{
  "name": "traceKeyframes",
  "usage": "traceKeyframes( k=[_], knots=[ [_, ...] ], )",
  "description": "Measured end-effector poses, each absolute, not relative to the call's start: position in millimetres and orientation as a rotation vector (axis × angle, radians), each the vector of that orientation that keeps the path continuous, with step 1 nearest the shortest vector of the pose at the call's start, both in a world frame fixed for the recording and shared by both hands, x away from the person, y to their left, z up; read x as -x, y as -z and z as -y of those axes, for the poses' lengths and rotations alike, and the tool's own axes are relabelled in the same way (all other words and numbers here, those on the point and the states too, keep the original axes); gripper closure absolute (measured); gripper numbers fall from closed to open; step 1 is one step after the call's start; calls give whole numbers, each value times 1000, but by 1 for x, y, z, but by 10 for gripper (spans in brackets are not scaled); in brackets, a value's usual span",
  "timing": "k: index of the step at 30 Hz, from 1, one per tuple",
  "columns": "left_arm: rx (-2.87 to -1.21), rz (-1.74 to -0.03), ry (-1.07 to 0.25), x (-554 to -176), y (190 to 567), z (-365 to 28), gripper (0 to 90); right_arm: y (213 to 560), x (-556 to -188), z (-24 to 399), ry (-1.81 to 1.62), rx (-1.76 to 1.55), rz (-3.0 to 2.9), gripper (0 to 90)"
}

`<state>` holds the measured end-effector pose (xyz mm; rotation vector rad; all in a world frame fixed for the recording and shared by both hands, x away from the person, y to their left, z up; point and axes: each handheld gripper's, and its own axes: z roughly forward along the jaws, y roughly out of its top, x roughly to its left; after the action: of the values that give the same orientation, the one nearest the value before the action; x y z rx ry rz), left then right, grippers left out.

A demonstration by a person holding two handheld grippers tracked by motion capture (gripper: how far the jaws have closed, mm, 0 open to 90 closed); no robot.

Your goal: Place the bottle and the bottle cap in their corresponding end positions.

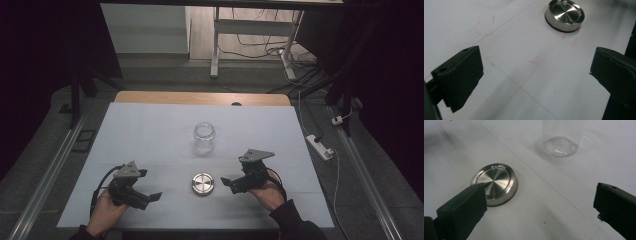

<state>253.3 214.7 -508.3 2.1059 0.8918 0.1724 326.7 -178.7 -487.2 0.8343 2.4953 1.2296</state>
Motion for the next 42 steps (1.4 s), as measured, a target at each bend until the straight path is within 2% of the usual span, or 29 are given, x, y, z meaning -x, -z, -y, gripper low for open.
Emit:
traceKeyframes(
  k=[42],
  knots=[
    [-2013, -1129, -236, -201, 522, -286, 0, 497, -270, 286, -1060, -1116, -2339, 0]
  ],
)
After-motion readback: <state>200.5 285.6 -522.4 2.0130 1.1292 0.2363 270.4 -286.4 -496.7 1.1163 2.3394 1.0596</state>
